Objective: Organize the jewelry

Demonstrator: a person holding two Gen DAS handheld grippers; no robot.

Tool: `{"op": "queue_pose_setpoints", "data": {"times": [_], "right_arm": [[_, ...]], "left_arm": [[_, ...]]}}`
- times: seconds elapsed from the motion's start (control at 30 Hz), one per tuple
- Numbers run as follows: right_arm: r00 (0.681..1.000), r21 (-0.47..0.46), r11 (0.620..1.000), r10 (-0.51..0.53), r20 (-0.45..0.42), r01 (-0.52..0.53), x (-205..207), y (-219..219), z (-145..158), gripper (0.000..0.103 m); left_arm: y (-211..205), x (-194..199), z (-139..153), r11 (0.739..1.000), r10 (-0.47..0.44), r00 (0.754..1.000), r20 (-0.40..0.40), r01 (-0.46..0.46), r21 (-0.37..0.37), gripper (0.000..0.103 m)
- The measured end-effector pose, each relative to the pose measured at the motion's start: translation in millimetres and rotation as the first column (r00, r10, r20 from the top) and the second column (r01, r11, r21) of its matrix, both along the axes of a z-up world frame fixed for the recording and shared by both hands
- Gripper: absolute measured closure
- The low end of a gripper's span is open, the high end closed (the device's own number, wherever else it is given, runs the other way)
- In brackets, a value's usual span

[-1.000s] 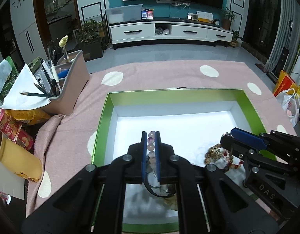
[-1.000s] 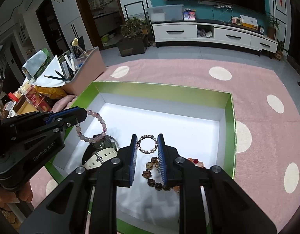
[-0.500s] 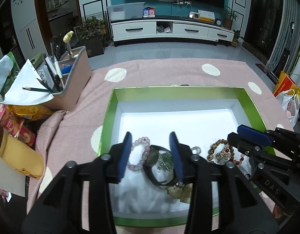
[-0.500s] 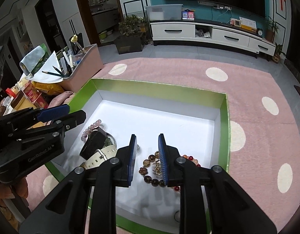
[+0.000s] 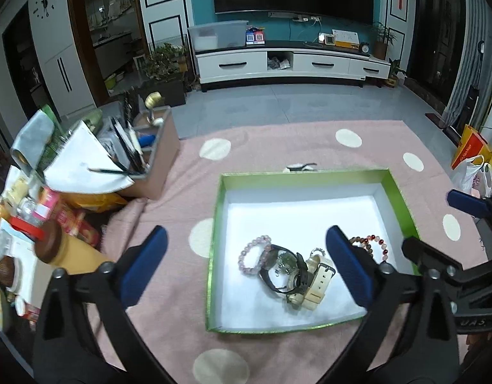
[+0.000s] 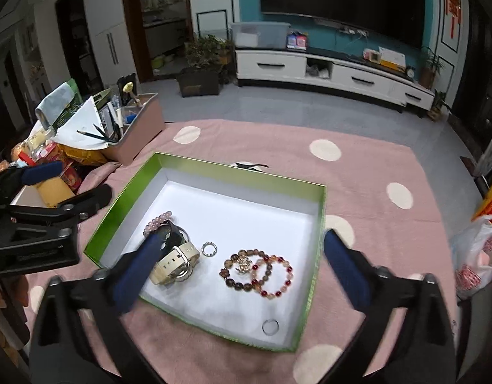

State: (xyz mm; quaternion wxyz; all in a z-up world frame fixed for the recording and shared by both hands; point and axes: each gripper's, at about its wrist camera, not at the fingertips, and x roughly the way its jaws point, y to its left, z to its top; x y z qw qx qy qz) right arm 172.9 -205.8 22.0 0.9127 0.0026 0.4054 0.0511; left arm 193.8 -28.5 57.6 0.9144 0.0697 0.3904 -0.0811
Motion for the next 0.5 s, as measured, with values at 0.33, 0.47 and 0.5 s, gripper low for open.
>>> {"op": "queue_pose_setpoints", "data": {"times": [0.33, 0.47, 0.5], "right_arm": [[0.996, -0.009, 0.999, -0.034, -0.078, 0.033, -3, -1, 50, 0.001], [0.999, -0.062, 0.998, -0.030, -0.046, 0.027, -6, 3, 68, 0.001], [0.999, -0.068, 0.997, -0.028, -0.039, 0.025, -7, 3, 71, 0.001]], "left_arm": [[8, -10, 67, 0.999, 0.048, 0.999, 0.001, -0.048, 0.009, 0.002], [9, -10, 80, 0.998, 0.068, 0.998, -0.003, -0.068, -0.002, 0.002], [9, -11, 82, 0.997, 0.077, 0.997, 0.001, -0.077, 0.004, 0.002]]}}
